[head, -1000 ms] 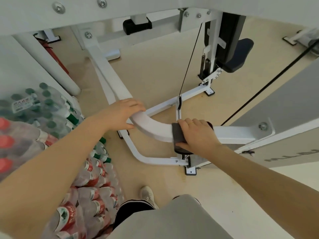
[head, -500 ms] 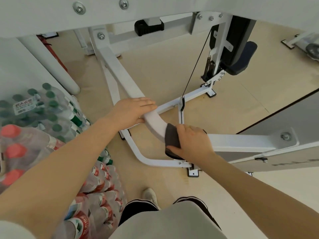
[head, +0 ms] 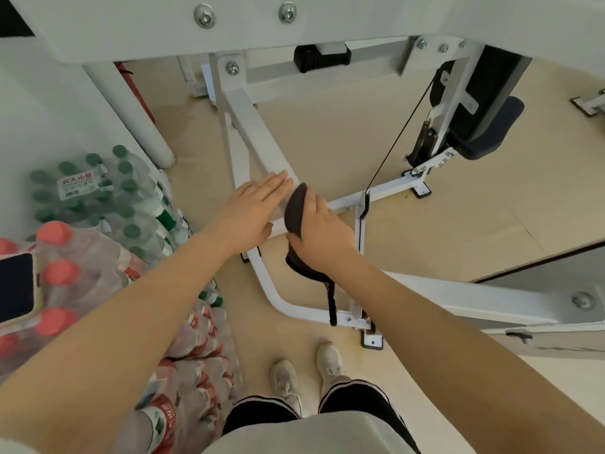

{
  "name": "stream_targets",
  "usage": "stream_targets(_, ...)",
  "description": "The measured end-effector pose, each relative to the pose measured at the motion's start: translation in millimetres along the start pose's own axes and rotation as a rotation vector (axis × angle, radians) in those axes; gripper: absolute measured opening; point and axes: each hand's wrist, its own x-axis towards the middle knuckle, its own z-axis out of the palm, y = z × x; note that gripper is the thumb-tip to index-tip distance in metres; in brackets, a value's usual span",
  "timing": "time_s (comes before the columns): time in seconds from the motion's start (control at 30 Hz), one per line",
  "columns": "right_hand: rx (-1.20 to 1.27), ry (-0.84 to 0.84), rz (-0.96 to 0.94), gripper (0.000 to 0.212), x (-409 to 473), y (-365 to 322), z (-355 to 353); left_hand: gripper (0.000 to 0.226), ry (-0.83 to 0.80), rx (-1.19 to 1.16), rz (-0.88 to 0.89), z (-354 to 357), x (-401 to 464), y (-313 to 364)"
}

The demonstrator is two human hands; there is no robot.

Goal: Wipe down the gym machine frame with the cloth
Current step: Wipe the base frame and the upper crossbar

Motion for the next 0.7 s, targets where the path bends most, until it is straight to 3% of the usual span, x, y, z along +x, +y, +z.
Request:
stream_targets(0.1, -0.099, -0.082, -0.162, 0.085, -31, 21, -5, 0.074, -0.018, 0.011, -0.043, -2, 2, -3)
stream_targets(0.23, -0.108, -0.117, -0.207, 0.084, -41, 33, -6, 0.068, 0.022, -0.02, -0.106, -3, 10, -8)
stream_targets(0.5, 0.04, -0.031, -0.29, 0.076, 57, 9, -7, 0.076, -0.084, -0.141, -0.182, -19, 18, -13)
stream_targets(0.7, 0.044, -0.052, -0.407, 0.074, 66, 20, -11, 0.071, 0.075, -0.271, -0.443, -34, 18, -11)
